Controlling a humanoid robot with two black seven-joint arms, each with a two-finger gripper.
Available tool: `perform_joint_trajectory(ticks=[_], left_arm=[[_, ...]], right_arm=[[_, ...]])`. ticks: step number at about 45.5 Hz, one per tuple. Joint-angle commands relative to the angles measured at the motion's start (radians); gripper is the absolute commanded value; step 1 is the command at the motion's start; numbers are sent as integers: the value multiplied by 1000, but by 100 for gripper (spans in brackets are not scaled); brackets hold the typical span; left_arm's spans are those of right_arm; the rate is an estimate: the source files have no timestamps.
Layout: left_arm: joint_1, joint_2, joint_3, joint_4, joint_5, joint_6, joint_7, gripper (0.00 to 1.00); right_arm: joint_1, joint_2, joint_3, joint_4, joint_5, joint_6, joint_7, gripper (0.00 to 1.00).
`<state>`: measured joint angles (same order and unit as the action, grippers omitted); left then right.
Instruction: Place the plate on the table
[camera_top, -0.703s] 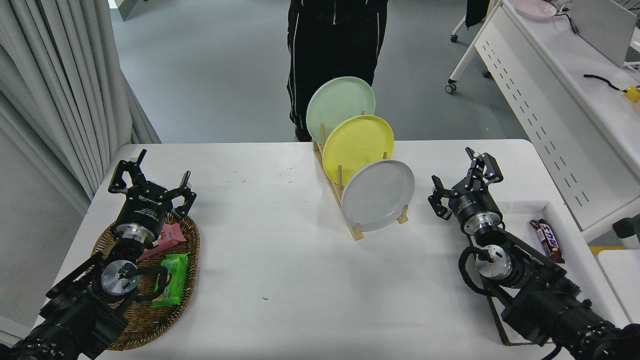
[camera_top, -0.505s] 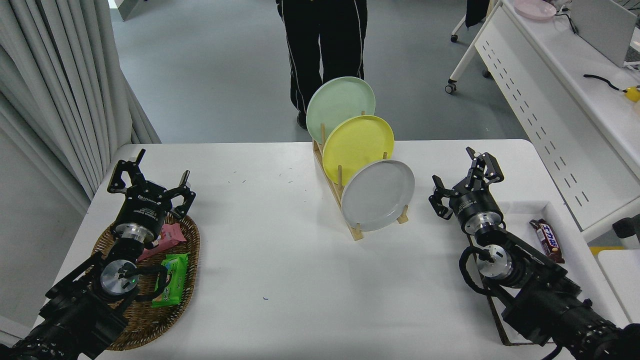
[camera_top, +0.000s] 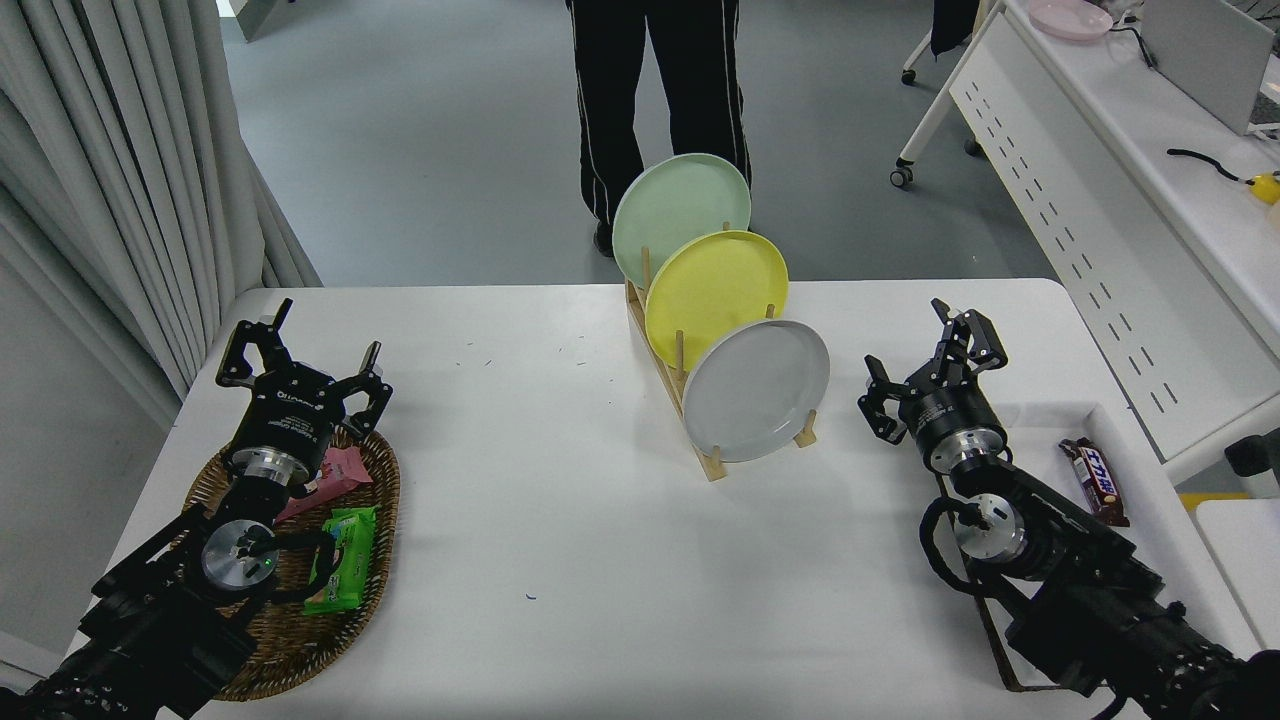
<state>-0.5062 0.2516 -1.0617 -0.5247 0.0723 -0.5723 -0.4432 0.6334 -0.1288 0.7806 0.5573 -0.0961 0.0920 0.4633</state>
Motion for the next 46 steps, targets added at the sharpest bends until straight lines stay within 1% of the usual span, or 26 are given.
perform_joint_trajectory(ticks=[1, 7, 25, 31, 40, 46], left_arm=[[0, 0, 0, 0, 0, 0, 0, 100], [0, 0, 0, 0, 0, 0, 0, 100], [0, 0, 0, 0, 0, 0, 0, 100], [0, 0, 0, 0, 0, 0, 0, 100], [0, 0, 0, 0, 0, 0, -2, 100], [0, 0, 0, 0, 0, 0, 0, 100]], right_arm=[[15, 0, -1, -25, -1, 0, 0, 100], [54, 0, -1, -65, -1, 2, -2, 100], [58, -3, -44, -68, -13, 12, -8, 100], [81, -28, -173, -63, -14, 11, -8, 100], [158, -74, -443, -56, -4, 8, -8, 100], [200, -81, -524, -53, -4, 9, -9, 100]])
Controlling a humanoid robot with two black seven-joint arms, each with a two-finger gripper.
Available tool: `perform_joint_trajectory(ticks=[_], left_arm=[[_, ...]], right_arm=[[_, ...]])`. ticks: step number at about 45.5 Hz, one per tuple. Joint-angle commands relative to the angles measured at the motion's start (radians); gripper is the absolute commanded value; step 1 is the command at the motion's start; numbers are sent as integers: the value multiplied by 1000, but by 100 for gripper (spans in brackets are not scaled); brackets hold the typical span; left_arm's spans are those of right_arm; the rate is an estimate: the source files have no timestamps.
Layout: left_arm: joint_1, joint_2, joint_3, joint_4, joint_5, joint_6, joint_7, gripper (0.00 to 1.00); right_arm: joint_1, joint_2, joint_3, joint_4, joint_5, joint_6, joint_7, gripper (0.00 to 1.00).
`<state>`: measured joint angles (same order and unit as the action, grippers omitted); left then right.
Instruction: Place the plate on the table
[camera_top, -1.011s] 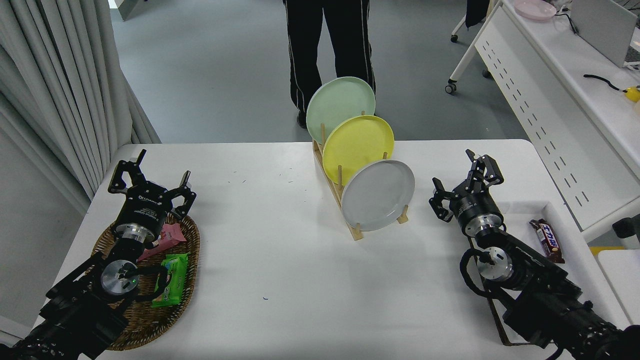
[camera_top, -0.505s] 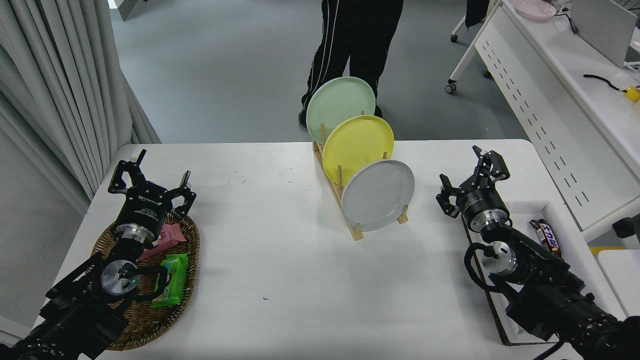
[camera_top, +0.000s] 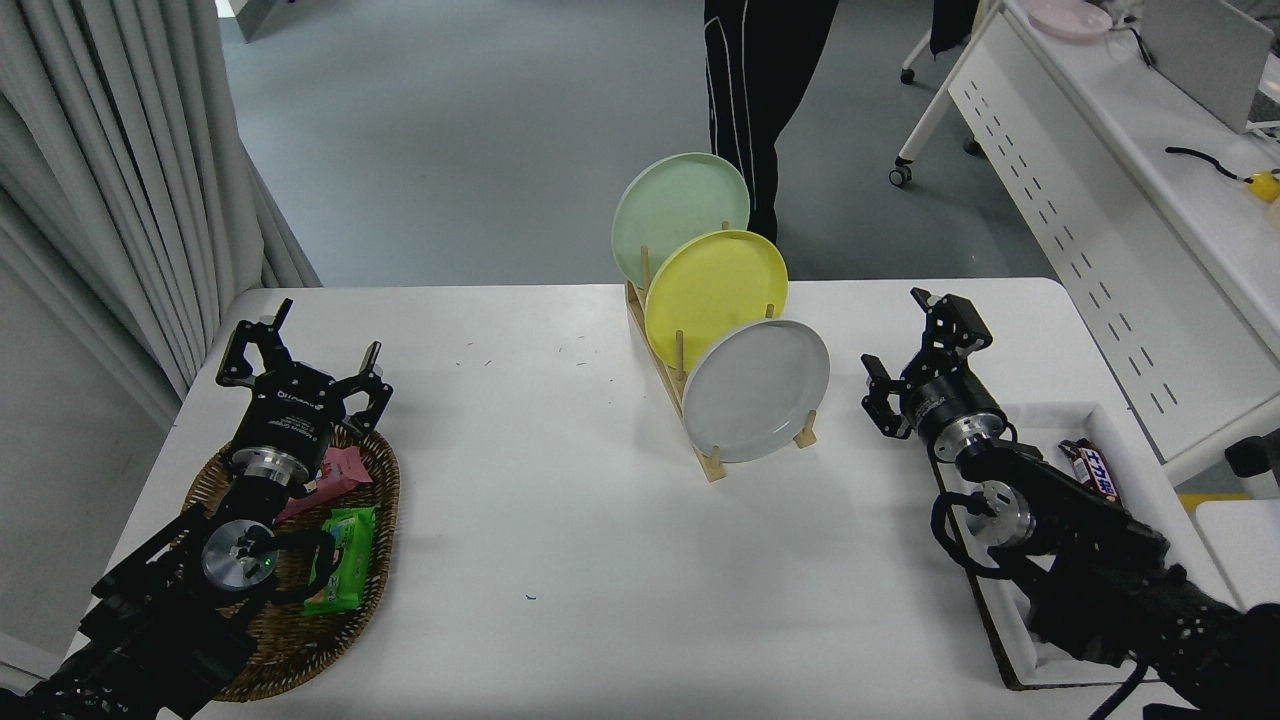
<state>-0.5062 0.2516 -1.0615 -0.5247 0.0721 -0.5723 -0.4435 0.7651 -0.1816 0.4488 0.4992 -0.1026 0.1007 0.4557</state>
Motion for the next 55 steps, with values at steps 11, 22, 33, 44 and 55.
perform_joint_trajectory(ticks=[11, 22, 33, 44, 55], left_arm=[[0, 0, 0, 0, 0, 0, 0, 100], [0, 0, 0, 0, 0, 0, 0, 100], [0, 0, 0, 0, 0, 0, 0, 100], [0, 0, 0, 0, 0, 0, 0, 100], [0, 0, 0, 0, 0, 0, 0, 100]], right_arm=[[137, -93, -360, 68, 3, 4, -2, 100], [195, -251, -504, 292, 4, 19, -2, 100], [330, -306, -762, 444, 202, 109, -130, 100], [382, -322, -736, 501, 316, 119, -367, 100], [402, -317, -612, 490, 327, 102, -410, 100]])
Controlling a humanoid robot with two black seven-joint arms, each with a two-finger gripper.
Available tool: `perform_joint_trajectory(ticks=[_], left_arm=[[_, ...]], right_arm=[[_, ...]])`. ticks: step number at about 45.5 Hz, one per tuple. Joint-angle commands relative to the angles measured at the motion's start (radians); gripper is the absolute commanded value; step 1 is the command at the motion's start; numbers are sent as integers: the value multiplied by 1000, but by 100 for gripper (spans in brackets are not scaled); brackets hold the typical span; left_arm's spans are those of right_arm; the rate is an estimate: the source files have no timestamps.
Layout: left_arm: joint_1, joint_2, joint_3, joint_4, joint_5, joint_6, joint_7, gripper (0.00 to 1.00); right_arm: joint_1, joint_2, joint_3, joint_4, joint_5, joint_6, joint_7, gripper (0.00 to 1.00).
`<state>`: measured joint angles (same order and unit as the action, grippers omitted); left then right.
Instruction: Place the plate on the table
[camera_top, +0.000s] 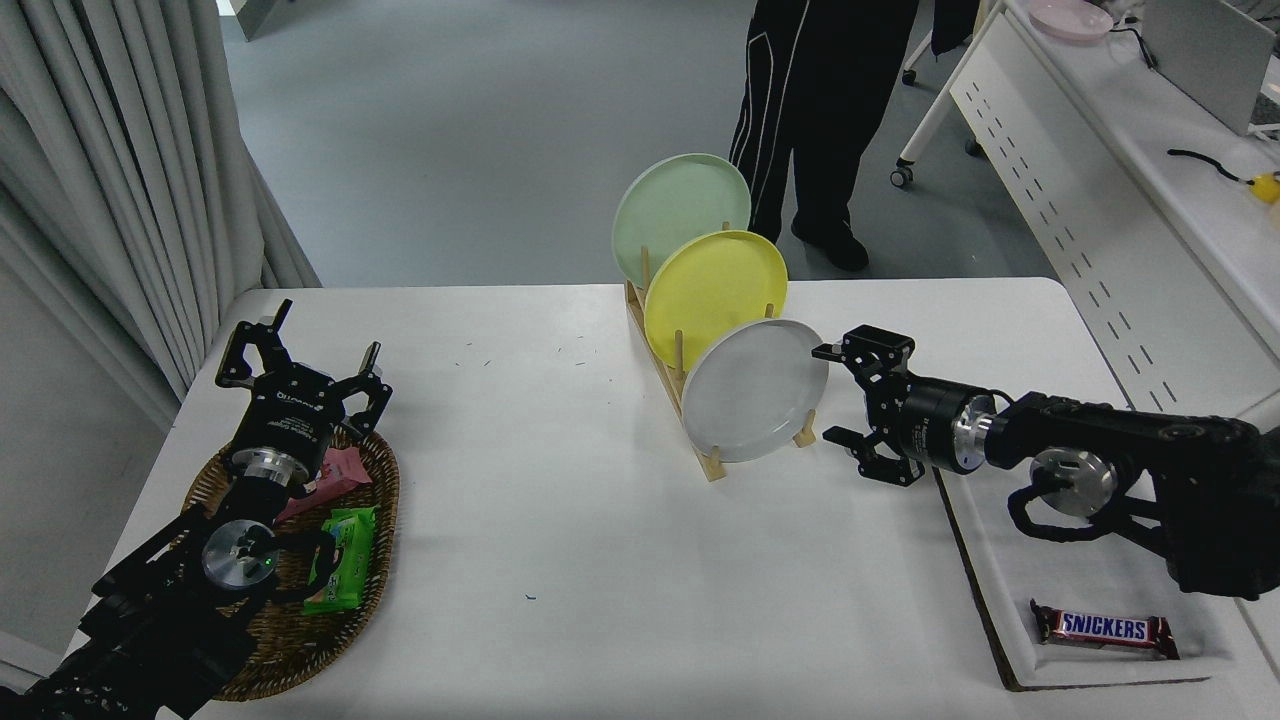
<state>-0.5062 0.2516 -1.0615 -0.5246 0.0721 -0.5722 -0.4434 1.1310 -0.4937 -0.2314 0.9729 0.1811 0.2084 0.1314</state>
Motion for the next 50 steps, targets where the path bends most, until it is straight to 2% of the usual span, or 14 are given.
perform_joint_trajectory(ticks=[1, 22, 30, 41, 50], left_arm=[[0, 0, 0, 0, 0, 0, 0, 100], [0, 0, 0, 0, 0, 0, 0, 100], [0, 0, 0, 0, 0, 0, 0, 100], [0, 0, 0, 0, 0, 0, 0, 100], [0, 0, 0, 0, 0, 0, 0, 100]], right_arm=[[36, -3, 72, 15, 43, -6, -90, 100], [16, 109, 124, -123, 115, -60, -128, 100], [18, 133, 130, -123, 120, -132, -136, 94], [18, 159, 153, -131, 118, -210, -138, 94], [10, 191, 204, -172, 120, -215, -138, 80]])
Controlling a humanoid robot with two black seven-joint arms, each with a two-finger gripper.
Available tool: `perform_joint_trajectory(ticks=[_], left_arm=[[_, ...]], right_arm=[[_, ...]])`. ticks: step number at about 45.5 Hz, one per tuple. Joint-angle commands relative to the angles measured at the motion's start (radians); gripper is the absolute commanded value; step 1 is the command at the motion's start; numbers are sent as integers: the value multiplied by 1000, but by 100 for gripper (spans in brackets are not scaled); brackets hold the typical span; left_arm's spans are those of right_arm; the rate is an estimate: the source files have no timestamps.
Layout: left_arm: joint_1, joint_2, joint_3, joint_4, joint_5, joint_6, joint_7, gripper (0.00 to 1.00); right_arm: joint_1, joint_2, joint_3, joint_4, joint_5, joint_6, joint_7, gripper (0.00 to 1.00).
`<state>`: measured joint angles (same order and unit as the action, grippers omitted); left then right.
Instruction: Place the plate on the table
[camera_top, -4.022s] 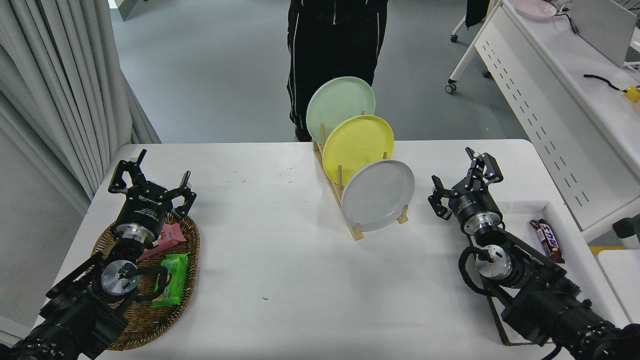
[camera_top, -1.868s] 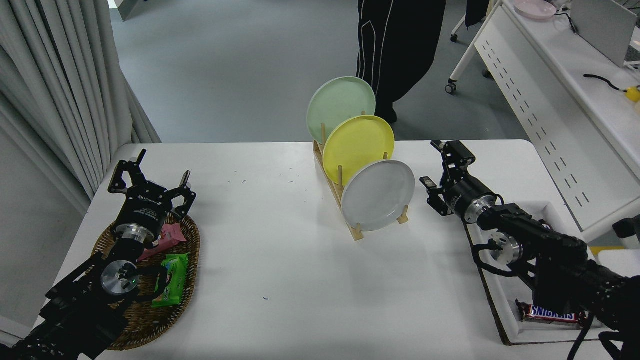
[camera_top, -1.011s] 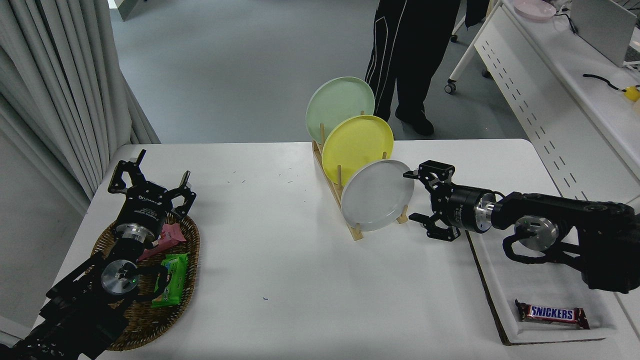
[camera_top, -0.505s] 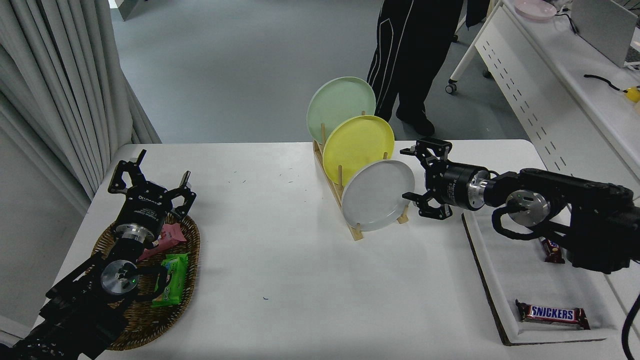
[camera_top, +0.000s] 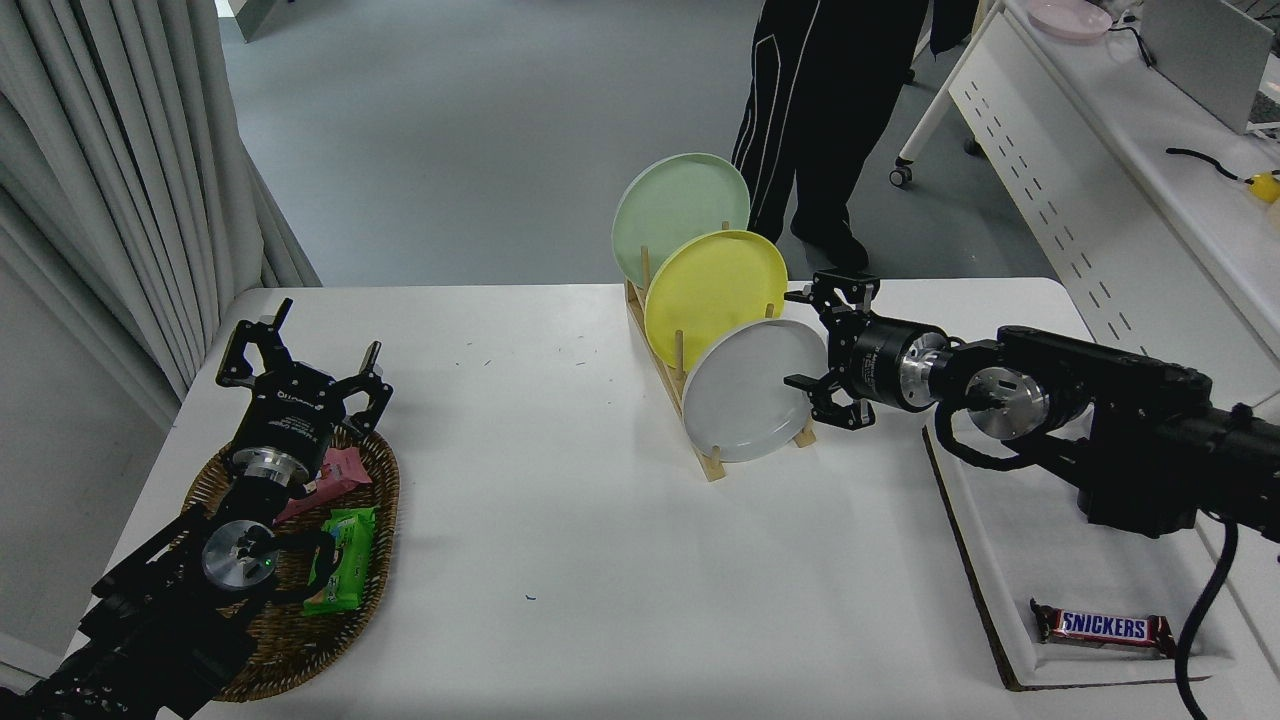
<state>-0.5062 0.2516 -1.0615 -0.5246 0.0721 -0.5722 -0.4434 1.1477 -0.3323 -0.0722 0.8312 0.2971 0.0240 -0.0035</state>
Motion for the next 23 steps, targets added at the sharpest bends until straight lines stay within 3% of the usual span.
perform_joint_trajectory(ticks=[1, 9, 23], left_arm=[[0, 0, 0, 0, 0, 0, 0, 100], [0, 0, 0, 0, 0, 0, 0, 100], [0, 0, 0, 0, 0, 0, 0, 100]], right_arm=[[-6, 30, 51, -30, 4, -30, -3, 80], [-3, 30, 72, -29, 4, -29, -12, 73], [0, 38, 72, -30, 30, -27, -113, 73]])
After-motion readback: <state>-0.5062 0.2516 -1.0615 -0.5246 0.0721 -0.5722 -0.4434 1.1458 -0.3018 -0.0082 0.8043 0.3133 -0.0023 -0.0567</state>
